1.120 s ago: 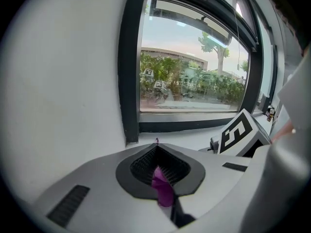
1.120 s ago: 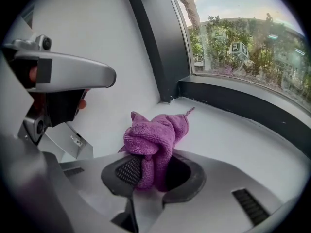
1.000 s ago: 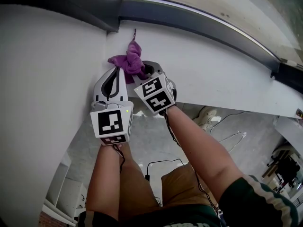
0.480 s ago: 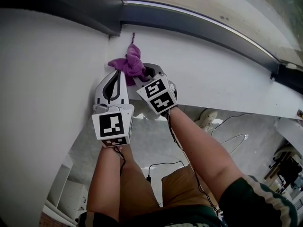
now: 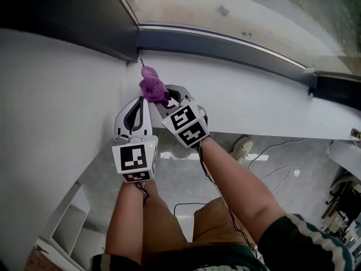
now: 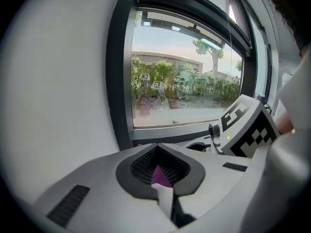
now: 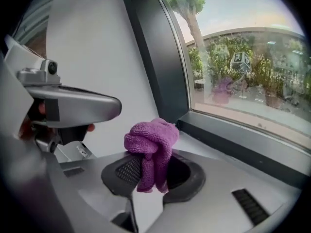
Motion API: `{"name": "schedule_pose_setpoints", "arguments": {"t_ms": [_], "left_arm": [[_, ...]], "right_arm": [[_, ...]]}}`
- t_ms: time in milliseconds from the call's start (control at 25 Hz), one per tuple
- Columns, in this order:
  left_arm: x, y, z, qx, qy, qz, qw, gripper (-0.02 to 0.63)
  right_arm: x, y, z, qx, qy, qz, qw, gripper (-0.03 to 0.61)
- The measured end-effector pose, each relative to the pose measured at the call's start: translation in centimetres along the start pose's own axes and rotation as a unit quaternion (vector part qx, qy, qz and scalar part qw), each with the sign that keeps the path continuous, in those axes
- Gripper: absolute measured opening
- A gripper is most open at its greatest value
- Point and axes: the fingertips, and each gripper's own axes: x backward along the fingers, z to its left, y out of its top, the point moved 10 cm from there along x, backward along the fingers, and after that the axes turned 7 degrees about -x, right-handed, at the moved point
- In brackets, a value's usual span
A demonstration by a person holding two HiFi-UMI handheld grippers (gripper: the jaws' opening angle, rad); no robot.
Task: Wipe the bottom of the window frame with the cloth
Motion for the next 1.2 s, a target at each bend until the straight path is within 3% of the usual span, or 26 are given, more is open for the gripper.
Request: {"name": "schedule_pose_setpoints", "arguments": {"t_ms": [320, 800, 1200], "left_arm": [[3.5, 5.7, -3.4, 0.001, -0.02, -0.02, 0.9996, 0.009], [8.7, 16.9, -6.7, -0.055, -0.042, -0.08, 0.9944, 0.009], [11.1, 25.8, -10.8, -0.11, -0.08, -0.154, 0.9786, 0.009]], "right_arm": [[9.7, 3.4, 0.8, 0.004, -0.01, -0.021, 1.0, 0.109], [22.1, 9.2, 2.2, 0.011, -0.01, -0.072, 0.997, 0.11], [32.1, 13.7, 2.6, 0.002, -0.041, -0.136, 0.99, 0.109]]}}
